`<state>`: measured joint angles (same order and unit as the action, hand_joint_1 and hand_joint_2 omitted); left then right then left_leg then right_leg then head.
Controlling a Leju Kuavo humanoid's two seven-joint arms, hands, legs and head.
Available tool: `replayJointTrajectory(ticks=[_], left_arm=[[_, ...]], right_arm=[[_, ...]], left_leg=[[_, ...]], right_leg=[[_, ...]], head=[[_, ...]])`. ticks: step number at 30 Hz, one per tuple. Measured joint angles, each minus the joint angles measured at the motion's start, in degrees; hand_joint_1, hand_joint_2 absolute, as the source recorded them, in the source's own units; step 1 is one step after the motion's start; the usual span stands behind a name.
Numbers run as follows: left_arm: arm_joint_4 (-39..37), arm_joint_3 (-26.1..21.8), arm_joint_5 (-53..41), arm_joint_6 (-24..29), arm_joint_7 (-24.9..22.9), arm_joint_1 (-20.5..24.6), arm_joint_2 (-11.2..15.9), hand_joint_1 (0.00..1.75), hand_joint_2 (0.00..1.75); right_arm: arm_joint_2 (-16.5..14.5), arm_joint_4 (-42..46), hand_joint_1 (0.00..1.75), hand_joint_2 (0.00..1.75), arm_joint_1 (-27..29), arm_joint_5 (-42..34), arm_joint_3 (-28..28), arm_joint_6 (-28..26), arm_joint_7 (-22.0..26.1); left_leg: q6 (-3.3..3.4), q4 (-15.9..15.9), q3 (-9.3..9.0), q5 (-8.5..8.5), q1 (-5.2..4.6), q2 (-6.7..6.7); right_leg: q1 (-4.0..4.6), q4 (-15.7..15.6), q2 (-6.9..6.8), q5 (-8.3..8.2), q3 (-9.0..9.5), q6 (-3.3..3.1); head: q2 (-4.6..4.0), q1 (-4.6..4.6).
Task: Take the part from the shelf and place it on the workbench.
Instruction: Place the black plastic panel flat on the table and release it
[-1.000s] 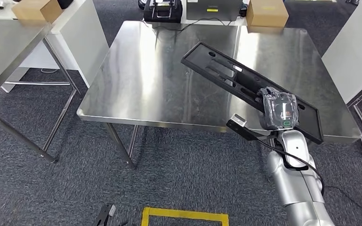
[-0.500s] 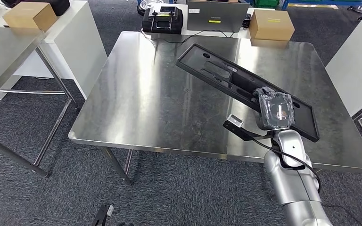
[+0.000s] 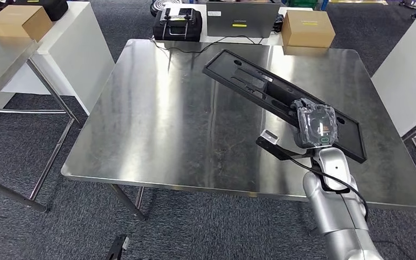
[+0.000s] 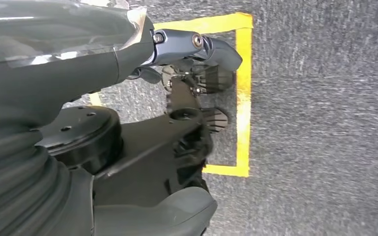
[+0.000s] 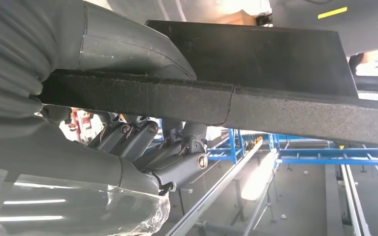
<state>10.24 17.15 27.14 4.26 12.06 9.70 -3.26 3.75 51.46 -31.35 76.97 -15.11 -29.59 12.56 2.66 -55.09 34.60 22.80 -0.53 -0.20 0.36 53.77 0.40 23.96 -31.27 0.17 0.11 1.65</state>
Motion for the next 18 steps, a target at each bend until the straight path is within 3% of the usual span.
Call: replayJointTrajectory(ticks=[4,18], left_arm=[[0.0,-0.3,0.2,-0.1,0.2,-0.3,-0.1,0.00,1.75],[0.0,-0.6,-0.4,-0.4,1.0,-0.2,-0.3,0.00,1.75]], right_arm=[[-0.1,-0.6,1.75,1.75,-0.3,0.0,-0.1,1.2,-0.2],[-0.3,-7.8,1.75,1.75,-5.2,-0.8,-0.7,3.6,-1.6]], left_leg=[[-0.64,0.5,-0.44,-0.31,-0.36,-0.04],[0.17,0.4,-0.28,-0.06,-0.77,-0.22]], right_leg=[[0.18,0.6,-0.07,0.52,-0.22,0.18],[-0.19,0.1,-0.27,0.53,-0.08,0.62]], head=[[0.00,0.04],[0.00,0.04]])
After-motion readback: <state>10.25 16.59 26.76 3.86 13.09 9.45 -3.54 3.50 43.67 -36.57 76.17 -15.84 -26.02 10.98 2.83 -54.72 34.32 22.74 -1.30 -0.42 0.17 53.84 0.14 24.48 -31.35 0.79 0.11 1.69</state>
